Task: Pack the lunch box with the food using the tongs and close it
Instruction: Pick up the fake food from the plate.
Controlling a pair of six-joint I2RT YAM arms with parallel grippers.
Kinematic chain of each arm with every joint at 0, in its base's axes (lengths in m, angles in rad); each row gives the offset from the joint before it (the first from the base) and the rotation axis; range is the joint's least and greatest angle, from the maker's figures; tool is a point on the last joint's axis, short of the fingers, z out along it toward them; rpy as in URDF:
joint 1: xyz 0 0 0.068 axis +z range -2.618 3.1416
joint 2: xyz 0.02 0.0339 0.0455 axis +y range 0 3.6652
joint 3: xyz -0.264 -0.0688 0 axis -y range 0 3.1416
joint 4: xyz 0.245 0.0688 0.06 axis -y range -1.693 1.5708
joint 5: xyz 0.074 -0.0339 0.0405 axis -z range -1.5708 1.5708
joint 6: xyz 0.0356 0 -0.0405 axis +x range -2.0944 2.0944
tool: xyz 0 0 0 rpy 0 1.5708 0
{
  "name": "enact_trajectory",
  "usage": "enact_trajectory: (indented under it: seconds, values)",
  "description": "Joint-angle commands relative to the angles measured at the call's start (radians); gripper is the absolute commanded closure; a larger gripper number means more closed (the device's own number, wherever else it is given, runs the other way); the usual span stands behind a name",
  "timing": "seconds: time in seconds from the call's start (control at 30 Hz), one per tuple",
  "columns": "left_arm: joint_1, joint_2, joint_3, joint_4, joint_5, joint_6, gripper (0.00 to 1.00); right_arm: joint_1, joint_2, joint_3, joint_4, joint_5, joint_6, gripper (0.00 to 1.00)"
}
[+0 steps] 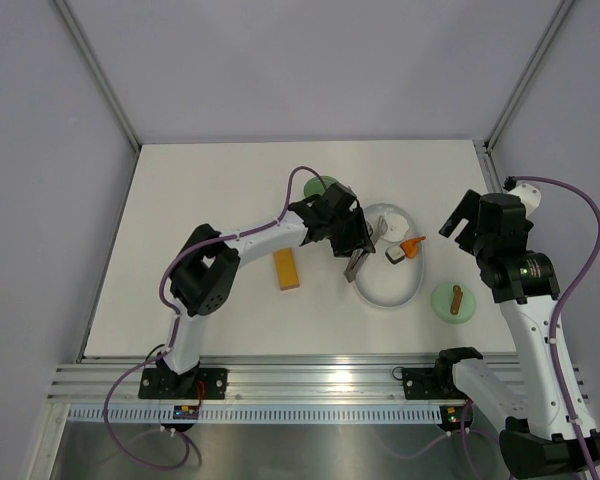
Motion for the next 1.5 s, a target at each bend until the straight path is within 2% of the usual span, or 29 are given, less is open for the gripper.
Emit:
enact_trajectory:
  seconds: [0.0,0.33,0.47,0.9,1.23,1.47]
  values:
    - [0.004,0.007,0.006,0.092,0.057,-0.019,0.48,-0.003,-0.007,0.014,0.007,0.033,-0.017,0.10]
    - [0.006,0.016,0.012,0.115,0.097,-0.022,0.49,-0.003,-0.007,0.014,0.010,0.029,-0.014,0.10]
    - [0.006,0.015,0.010,0.115,0.099,-0.025,0.54,-0.003,-0.006,0.017,0.010,0.025,-0.013,0.10]
    - [0.006,-0.130,-0.005,0.014,0.011,0.074,1.00,-0.003,0.002,0.015,0.016,0.009,-0.010,0.09]
    - [0.006,-0.194,0.035,-0.115,-0.013,0.264,1.00,-0.003,0.013,0.009,0.028,-0.005,-0.008,0.10]
    - [0.003,-0.183,0.148,-0.303,0.008,0.487,1.00,-0.003,0.019,0.011,0.034,-0.010,-0.007,0.09]
